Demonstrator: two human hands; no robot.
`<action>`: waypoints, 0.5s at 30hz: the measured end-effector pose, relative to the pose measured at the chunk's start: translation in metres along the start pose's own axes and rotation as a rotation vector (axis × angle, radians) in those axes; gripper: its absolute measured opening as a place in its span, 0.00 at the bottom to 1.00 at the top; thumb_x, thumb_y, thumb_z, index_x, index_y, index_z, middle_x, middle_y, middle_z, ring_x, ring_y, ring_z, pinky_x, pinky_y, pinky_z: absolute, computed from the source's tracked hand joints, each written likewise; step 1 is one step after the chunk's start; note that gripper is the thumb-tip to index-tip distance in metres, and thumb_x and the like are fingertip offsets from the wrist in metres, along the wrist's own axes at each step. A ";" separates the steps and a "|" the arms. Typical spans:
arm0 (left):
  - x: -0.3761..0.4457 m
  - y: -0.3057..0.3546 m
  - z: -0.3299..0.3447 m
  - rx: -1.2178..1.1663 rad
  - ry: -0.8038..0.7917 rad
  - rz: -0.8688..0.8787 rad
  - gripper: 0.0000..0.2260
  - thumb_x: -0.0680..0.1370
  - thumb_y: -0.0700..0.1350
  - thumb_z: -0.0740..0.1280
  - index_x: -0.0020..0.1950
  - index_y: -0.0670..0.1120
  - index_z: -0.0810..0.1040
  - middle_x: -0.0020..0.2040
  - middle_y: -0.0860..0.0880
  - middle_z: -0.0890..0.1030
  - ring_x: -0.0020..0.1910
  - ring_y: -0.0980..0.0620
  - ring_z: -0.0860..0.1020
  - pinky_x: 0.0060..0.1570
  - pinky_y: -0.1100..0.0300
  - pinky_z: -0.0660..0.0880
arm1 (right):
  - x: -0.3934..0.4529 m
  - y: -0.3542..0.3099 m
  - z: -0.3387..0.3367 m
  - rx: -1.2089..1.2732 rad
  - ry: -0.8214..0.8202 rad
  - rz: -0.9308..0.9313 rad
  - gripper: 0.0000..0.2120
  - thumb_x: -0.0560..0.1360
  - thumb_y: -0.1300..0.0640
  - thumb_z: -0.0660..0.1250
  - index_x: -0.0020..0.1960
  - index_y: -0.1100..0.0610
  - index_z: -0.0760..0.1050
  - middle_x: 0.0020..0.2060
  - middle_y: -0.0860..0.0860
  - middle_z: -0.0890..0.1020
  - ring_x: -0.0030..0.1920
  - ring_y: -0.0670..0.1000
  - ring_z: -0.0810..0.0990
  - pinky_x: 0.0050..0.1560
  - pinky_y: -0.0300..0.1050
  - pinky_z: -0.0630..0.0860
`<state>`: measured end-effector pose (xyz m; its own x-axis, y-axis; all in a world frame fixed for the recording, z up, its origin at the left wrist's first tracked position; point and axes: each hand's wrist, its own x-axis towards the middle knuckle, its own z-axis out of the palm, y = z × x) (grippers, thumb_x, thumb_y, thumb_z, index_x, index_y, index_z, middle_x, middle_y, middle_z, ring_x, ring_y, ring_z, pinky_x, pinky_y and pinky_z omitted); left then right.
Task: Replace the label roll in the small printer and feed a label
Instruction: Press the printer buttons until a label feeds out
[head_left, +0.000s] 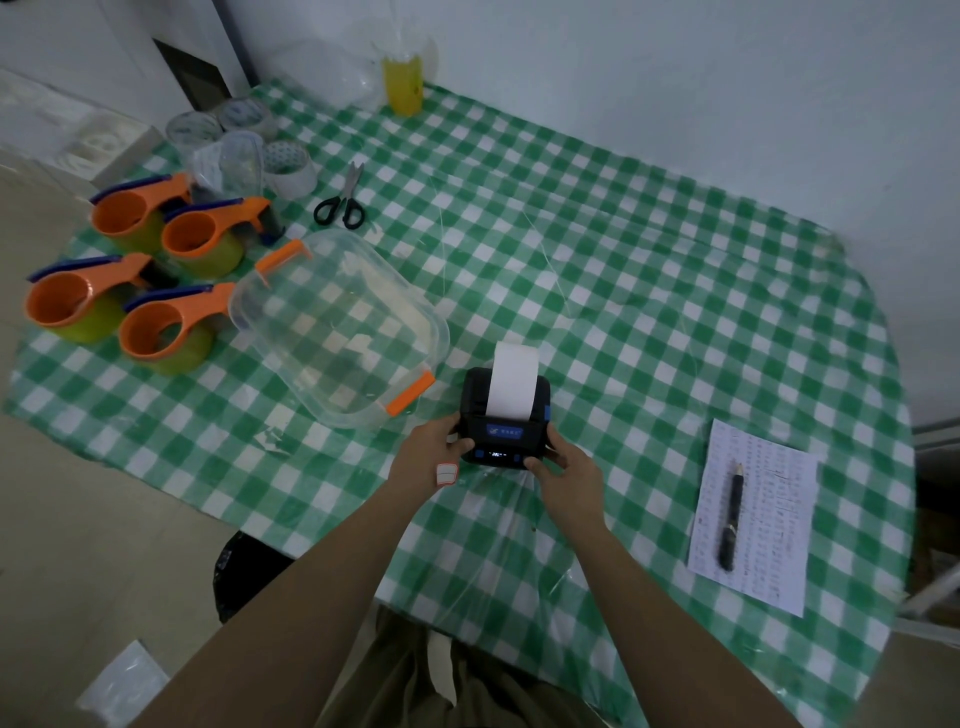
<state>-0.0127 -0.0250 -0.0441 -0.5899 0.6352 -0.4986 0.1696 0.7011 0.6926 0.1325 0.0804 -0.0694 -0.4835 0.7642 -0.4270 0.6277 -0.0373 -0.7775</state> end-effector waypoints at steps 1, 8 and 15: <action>0.000 0.000 0.000 0.002 0.000 0.001 0.17 0.76 0.41 0.64 0.65 0.44 0.72 0.63 0.41 0.79 0.61 0.44 0.77 0.60 0.51 0.72 | 0.000 0.000 0.000 0.001 0.001 -0.002 0.28 0.72 0.62 0.70 0.69 0.54 0.66 0.62 0.55 0.77 0.61 0.52 0.76 0.66 0.47 0.70; -0.001 0.000 0.000 -0.018 0.004 -0.012 0.18 0.76 0.41 0.64 0.66 0.44 0.71 0.64 0.41 0.77 0.61 0.43 0.77 0.60 0.51 0.72 | -0.001 0.000 0.000 0.027 0.001 0.005 0.28 0.72 0.62 0.70 0.69 0.54 0.66 0.62 0.55 0.77 0.61 0.52 0.76 0.66 0.48 0.71; -0.001 0.001 0.000 -0.012 0.006 -0.016 0.17 0.77 0.41 0.64 0.66 0.44 0.72 0.63 0.41 0.78 0.60 0.43 0.77 0.60 0.52 0.72 | -0.001 0.000 0.000 0.010 -0.001 -0.003 0.28 0.72 0.61 0.70 0.70 0.55 0.66 0.63 0.55 0.77 0.62 0.52 0.76 0.66 0.49 0.70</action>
<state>-0.0118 -0.0254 -0.0428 -0.5971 0.6220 -0.5065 0.1508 0.7072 0.6907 0.1329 0.0797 -0.0688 -0.4861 0.7637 -0.4248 0.6198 -0.0414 -0.7837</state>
